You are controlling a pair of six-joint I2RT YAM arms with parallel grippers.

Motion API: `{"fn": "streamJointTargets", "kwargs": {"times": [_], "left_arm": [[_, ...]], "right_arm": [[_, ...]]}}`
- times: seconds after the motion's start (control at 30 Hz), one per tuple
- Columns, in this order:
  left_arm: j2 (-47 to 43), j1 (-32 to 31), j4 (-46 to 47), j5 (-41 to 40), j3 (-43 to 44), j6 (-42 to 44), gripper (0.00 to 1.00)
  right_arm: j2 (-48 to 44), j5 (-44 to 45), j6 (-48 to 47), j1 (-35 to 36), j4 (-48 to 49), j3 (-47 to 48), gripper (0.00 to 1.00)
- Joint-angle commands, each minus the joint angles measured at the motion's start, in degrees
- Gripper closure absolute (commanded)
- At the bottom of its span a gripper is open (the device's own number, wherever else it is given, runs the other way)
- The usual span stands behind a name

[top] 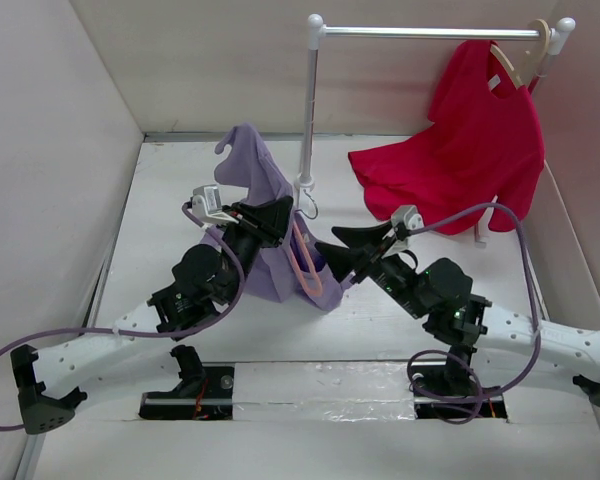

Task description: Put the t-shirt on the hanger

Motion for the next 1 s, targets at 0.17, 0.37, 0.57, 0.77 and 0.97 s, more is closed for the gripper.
{"fn": "streamJointTargets", "kwargs": {"times": [0.17,0.37,0.57,0.77,0.97], "left_arm": [[-3.6,0.1,4.8,3.3,0.7,0.7,1.0],[-4.0,0.1,3.8,4.7,1.0,0.1,1.0],[-5.4,0.1,1.0,5.3,2.5,0.8,1.0],[-6.2,0.1,0.3,5.3,2.0,0.5,1.0],[-5.6,0.1,1.3,6.6,2.5,1.0,1.0]], "right_arm": [[-9.2,-3.0,1.2,-4.5,-4.7,-10.7,1.0],[-7.2,-24.7,0.7,-19.3,0.4,-16.2,0.49],[0.0,-46.3,-1.9,-30.2,1.2,-15.1,0.31],[5.4,-57.0,-3.6,-35.1,2.1,-13.8,0.3],[10.6,-59.8,-6.1,-32.9,3.6,-11.8,0.29]]}}
